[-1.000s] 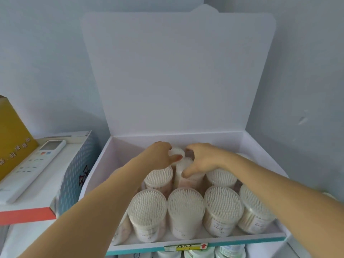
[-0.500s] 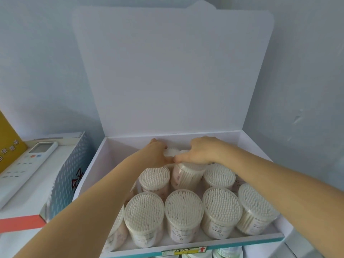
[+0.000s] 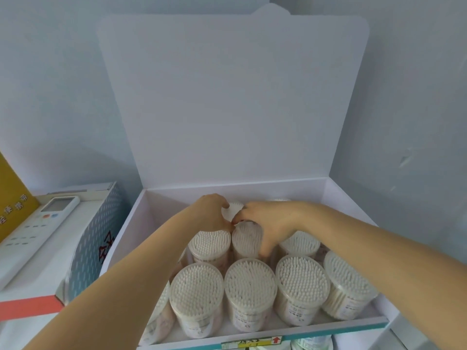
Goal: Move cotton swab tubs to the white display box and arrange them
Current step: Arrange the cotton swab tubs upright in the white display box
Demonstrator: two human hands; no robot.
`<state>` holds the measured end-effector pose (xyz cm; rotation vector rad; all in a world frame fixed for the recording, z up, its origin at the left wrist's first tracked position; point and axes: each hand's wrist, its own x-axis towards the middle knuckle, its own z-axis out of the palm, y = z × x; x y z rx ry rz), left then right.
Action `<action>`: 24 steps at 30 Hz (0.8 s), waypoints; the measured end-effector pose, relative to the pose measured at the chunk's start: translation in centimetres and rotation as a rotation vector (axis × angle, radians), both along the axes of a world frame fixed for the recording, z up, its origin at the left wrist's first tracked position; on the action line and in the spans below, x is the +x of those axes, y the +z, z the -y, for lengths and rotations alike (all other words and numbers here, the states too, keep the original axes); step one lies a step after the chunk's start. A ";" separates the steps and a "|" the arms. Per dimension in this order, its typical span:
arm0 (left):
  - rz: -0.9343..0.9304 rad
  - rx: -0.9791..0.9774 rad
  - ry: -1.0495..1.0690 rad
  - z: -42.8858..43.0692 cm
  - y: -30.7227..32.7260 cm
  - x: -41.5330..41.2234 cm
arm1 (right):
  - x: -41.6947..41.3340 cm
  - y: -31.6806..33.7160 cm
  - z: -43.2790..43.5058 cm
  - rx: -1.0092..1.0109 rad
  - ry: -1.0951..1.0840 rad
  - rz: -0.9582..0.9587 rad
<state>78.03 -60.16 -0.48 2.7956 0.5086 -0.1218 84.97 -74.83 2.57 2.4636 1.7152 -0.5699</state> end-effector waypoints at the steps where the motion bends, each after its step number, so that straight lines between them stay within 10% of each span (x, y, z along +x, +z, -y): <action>1: -0.001 0.007 0.001 0.1 0.0 0.1 | 0.2 -0.4 0.0 0.030 0.011 0.020; 14: 0.065 0.037 0.029 -0.9 -0.6 -0.9 | 0.4 -0.6 1.6 0.077 -0.110 0.354; 19: 0.034 -0.063 0.018 -1.2 -0.6 -1.1 | 1.6 -0.2 1.7 0.083 -0.095 -0.003; 24: 0.033 -0.185 0.050 -1.7 -0.8 -1.5 | 1.3 -1.3 1.4 0.107 -0.047 0.070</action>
